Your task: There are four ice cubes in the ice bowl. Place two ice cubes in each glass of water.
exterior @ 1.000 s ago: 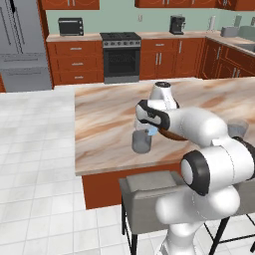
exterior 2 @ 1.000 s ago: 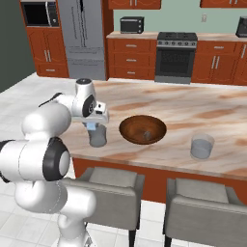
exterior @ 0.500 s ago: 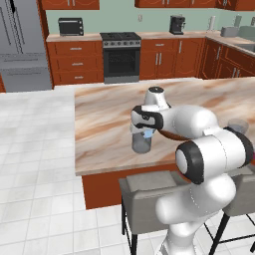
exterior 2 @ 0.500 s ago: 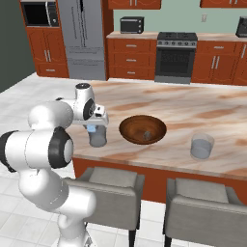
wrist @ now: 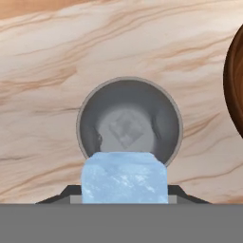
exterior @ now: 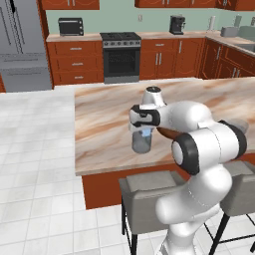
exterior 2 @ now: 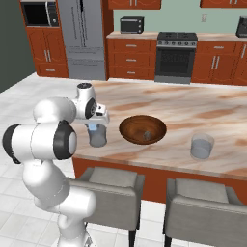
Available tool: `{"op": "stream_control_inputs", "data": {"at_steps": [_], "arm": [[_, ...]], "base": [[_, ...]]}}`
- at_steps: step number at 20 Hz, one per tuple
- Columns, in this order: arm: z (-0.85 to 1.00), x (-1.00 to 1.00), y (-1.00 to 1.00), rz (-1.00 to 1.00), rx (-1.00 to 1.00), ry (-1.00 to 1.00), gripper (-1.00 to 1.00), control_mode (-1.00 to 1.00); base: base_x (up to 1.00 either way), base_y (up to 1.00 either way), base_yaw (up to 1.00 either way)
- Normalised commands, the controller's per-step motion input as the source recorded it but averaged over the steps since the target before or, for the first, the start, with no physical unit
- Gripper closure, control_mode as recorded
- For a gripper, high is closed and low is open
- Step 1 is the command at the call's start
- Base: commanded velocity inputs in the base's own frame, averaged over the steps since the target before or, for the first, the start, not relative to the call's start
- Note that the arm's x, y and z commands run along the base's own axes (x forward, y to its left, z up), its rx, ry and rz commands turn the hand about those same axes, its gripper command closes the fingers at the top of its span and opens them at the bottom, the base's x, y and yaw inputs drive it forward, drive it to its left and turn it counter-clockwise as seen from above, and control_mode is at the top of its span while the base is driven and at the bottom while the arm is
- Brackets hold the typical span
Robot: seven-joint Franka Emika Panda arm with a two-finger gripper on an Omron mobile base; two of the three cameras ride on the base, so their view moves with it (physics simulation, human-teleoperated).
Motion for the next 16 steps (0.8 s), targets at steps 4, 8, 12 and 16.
{"op": "stream_control_inputs", "data": {"at_steps": [4,8,12,16], "arm": [[-0.09,0.22,0.0,0.0,0.0,0.0,1.0,-1.0],[-0.25,0.24,0.0,0.0,0.0,0.0,1.0,-1.0],[-0.31,0.18,0.0,0.0,0.0,0.0,1.0,-1.0],[-0.28,0.26,0.0,0.0,0.0,0.0,1.0,-1.0]], "base": [[0.0,0.0,0.0],[0.0,0.0,0.0],[0.0,0.0,0.0],[0.0,0.0,0.0]]}}
